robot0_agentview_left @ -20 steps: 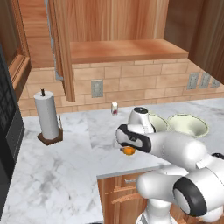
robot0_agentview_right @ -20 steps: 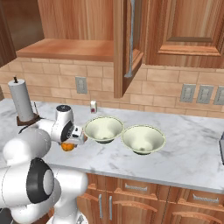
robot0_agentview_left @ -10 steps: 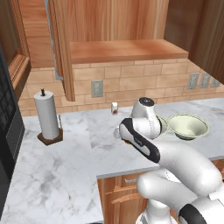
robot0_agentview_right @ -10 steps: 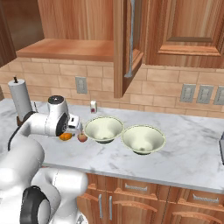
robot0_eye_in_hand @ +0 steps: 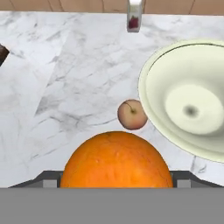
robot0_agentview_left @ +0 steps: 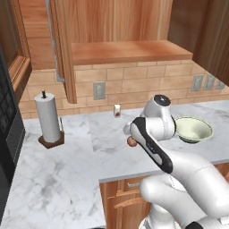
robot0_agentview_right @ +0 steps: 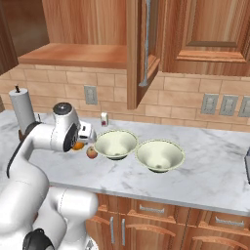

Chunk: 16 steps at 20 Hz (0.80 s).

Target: Pick both bowls and place them on the counter. Then place the peach in one bowl and place the orange in the other bowl.

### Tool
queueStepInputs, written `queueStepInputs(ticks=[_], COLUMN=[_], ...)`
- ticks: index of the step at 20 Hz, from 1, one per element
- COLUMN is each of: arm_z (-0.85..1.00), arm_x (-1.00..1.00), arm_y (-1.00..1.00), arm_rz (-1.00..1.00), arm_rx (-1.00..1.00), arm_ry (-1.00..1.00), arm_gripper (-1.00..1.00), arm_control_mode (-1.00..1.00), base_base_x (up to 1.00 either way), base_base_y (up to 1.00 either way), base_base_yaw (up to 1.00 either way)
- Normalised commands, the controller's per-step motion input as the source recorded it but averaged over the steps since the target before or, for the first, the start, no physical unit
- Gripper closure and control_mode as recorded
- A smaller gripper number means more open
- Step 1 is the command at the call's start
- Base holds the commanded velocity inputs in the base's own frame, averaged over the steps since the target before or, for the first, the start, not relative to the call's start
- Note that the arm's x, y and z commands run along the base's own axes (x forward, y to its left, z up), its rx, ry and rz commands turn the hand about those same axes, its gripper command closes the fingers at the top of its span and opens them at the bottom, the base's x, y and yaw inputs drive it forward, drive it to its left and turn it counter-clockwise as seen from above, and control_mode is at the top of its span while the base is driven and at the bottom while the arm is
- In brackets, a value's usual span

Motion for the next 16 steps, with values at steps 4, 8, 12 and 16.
queueStepInputs(ticks=[4, 8, 12, 16], arm_z=[0.35, 0.14, 0.0, 0.0], arm_x=[0.09, 0.15, 0.27, 0.3], arm_y=[-0.35, -0.26, -0.31, -0.33], arm_rz=[0.0, 0.0, 0.0, 0.0], arm_rx=[0.0, -0.02, -0.02, -0.02], arm_ry=[-0.03, 0.0, -0.06, -0.03], arm_gripper=[1.0, 1.0, 1.0, 1.0], arm_control_mode=[-1.0, -1.0, -1.0, -1.0], base_base_x=[0.0, 0.0, 0.0, 0.0], base_base_y=[0.0, 0.0, 0.0, 0.0], base_base_yaw=[0.0, 0.0, 0.0, 0.0])
